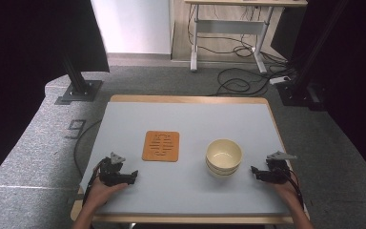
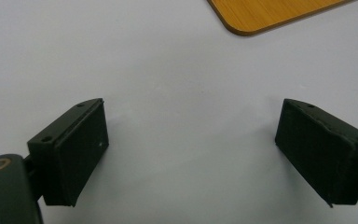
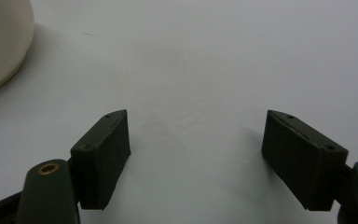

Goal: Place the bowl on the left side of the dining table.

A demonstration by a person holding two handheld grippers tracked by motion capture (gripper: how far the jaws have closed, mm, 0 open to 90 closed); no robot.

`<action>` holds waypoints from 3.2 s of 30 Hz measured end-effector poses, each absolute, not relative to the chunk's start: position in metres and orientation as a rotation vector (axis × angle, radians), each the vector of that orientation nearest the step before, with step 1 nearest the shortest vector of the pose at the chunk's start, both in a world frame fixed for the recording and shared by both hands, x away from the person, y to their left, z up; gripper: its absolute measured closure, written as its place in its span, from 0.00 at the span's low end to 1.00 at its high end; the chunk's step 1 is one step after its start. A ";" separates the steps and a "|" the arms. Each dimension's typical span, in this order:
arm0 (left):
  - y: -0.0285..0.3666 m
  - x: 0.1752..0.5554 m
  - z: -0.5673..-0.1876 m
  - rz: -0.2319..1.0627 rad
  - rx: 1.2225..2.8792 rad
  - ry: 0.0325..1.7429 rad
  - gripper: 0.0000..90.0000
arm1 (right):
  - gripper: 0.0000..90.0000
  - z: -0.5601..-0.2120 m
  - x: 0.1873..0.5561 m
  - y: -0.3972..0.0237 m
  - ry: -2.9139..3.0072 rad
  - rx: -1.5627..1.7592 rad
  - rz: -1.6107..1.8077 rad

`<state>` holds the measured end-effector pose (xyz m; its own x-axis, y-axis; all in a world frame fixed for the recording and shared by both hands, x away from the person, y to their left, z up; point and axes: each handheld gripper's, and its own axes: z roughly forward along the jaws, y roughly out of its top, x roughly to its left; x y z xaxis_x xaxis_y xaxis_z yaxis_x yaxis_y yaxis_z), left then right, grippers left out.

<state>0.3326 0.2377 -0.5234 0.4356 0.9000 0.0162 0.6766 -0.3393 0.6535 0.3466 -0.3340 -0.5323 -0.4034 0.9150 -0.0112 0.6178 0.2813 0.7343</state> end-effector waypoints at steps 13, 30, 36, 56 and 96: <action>0.239 0.337 -0.524 0.509 2.129 1.323 0.04 | 0.13 -0.533 0.350 -0.334 2.101 1.417 0.881; 0.240 0.339 -0.524 0.490 2.138 1.311 0.03 | 0.12 -0.533 0.352 -0.336 2.118 1.409 0.894; 0.241 0.339 -0.525 0.488 2.137 1.310 0.02 | 0.12 -0.533 0.351 -0.336 2.115 1.409 0.897; 0.241 0.339 -0.525 0.490 2.135 1.309 0.03 | 0.17 -0.517 0.342 -0.342 2.028 1.512 0.963; 0.241 0.339 -0.525 0.489 2.135 1.310 0.03 | 0.20 -0.460 0.318 -0.330 1.970 1.308 1.135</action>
